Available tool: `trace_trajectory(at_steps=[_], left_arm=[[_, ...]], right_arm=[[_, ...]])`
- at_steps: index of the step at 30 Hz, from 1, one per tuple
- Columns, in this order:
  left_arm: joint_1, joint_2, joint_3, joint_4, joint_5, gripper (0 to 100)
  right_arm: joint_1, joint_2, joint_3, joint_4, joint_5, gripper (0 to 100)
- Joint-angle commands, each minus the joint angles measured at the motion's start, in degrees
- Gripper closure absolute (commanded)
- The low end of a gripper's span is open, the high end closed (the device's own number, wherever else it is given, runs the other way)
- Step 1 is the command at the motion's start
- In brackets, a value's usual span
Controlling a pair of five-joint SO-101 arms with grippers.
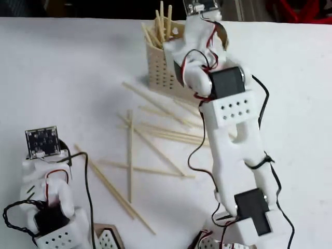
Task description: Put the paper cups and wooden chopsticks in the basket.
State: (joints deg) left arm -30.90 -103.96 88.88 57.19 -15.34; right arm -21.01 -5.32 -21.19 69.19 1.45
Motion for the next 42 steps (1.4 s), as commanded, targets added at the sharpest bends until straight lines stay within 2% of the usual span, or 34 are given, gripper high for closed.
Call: trace_trajectory(at_steps=[1,10,15,19,24,26,32,37,42], left_arm=[[-0.3,-0.7,0.4,-0.3,-0.6,85],[0.0,-0.7,0.5,-0.4,-0.6,85],[0.0,-0.7,0.5,-0.4,-0.6,85],[0.0,-0.7,0.5,-0.4,-0.6,85],[0.0,-0.7,0.5,-0.4,-0.6,85],[0.0,-0.7,0.5,-0.4,-0.6,85],[0.0,-0.7,0.5,-0.4,-0.6,85],[0.0,-0.7,0.5,-0.4,-0.6,85],[0.0,-0.7,0.5,-0.4,-0.6,85]], right_arm=[[0.7,-3.4,-2.5,11.1,-0.3,98.0],[0.2,-3.6,6.4,20.4,-0.3,98.1],[-2.2,-3.6,17.1,17.8,0.1,98.1],[-6.9,-3.6,23.5,15.4,5.3,98.1],[-13.0,-3.6,31.1,9.3,5.9,98.0],[-14.7,-3.4,33.5,6.5,5.8,95.3],[-20.6,-3.0,37.8,1.2,5.7,76.5],[-24.4,-2.2,40.4,-7.2,4.7,73.6],[-26.9,6.1,36.7,-8.9,1.3,70.3]])
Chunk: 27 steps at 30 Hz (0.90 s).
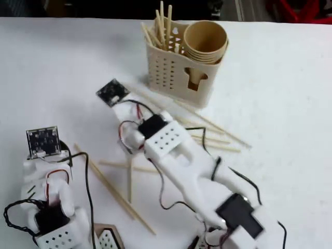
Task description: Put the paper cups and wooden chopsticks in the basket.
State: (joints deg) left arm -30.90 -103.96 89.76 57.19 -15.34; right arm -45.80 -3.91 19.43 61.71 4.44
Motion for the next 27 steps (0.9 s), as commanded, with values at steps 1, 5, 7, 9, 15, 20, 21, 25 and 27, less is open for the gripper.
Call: trace_trajectory(at_steps=[1,5,7,9,15,20,21,25,27], left_arm=[[0.0,-0.7,-0.4,-0.4,-0.6,85],[0.0,-0.7,-0.4,-0.4,-0.6,85],[0.0,-0.7,-0.4,-0.4,-0.6,85],[0.0,-0.7,-0.4,-0.4,-0.6,85],[0.0,-0.7,-0.4,-0.4,-0.6,85],[0.0,-0.7,-0.4,-0.4,-0.6,85],[0.0,-0.7,-0.4,-0.4,-0.6,85],[0.0,-0.7,-0.3,-0.4,-0.6,85],[0.0,-0.7,-0.3,-0.4,-0.6,85]], right_arm=[[-2.2,6.8,-5.2,-1.4,-1.7,70.0],[-2.0,14.6,-10.5,-1.3,-1.5,69.9],[-2.1,17.8,-12.3,-1.3,-1.2,70.0],[-2.1,20.5,-13.8,-1.3,-1.2,70.0],[-0.7,25.5,-15.6,-1.2,-1.2,72.0],[1.7,25.7,-15.6,-1.2,-1.1,87.2],[2.1,25.8,-15.6,-1.2,-0.1,88.7],[3.3,25.9,-15.6,0.0,4.5,92.5],[4.0,25.7,-15.6,0.5,4.7,96.2]])
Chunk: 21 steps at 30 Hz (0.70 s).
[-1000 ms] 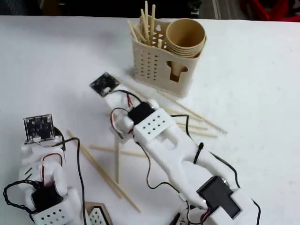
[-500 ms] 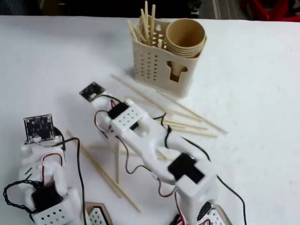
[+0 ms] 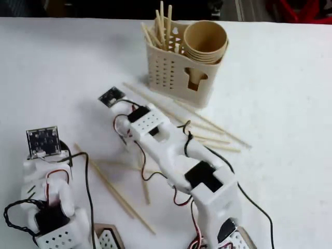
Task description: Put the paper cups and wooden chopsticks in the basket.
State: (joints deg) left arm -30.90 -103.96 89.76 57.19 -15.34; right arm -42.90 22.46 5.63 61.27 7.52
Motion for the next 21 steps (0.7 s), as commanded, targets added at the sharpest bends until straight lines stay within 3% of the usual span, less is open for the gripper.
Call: trace_trajectory(at_steps=[1,7,21], left_arm=[[0.0,-0.7,-0.3,-0.4,-0.6,85],[0.0,-0.7,-0.3,-0.4,-0.6,85],[0.0,-0.7,-0.3,-0.4,-0.6,85]], right_arm=[[1.4,-0.7,-1.9,1.0,1.7,98.0],[1.4,-0.7,-6.7,6.7,1.8,98.0],[4.3,-0.7,-40.4,31.9,1.8,98.0]])
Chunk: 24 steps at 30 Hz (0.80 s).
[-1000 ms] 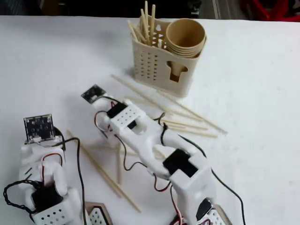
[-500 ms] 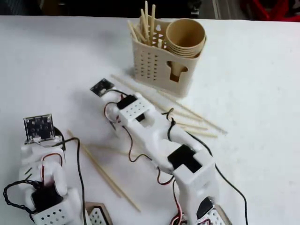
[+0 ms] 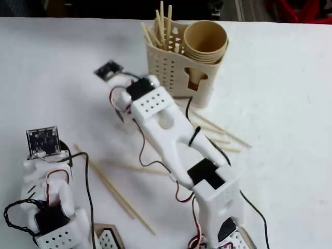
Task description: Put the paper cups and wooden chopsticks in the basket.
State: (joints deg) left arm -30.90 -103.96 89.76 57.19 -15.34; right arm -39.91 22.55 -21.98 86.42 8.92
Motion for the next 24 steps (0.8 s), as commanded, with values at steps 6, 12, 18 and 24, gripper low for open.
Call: trace_trajectory(at_steps=[6,12,18,24], left_arm=[[0.0,-0.7,-0.3,-0.4,-0.6,85],[0.0,-0.7,-0.3,-0.4,-0.6,85],[0.0,-0.7,-0.3,-0.4,-0.6,85],[0.0,-0.7,-0.3,-0.4,-0.6,85]], right_arm=[[3.8,-1.4,-31.8,12.1,0.4,98.1],[4.7,-4.4,-42.4,11.8,0.4,98.1],[5.9,-4.9,-52.7,7.1,0.4,98.1],[11.2,-3.4,-57.7,-6.5,0.4,98.1]])
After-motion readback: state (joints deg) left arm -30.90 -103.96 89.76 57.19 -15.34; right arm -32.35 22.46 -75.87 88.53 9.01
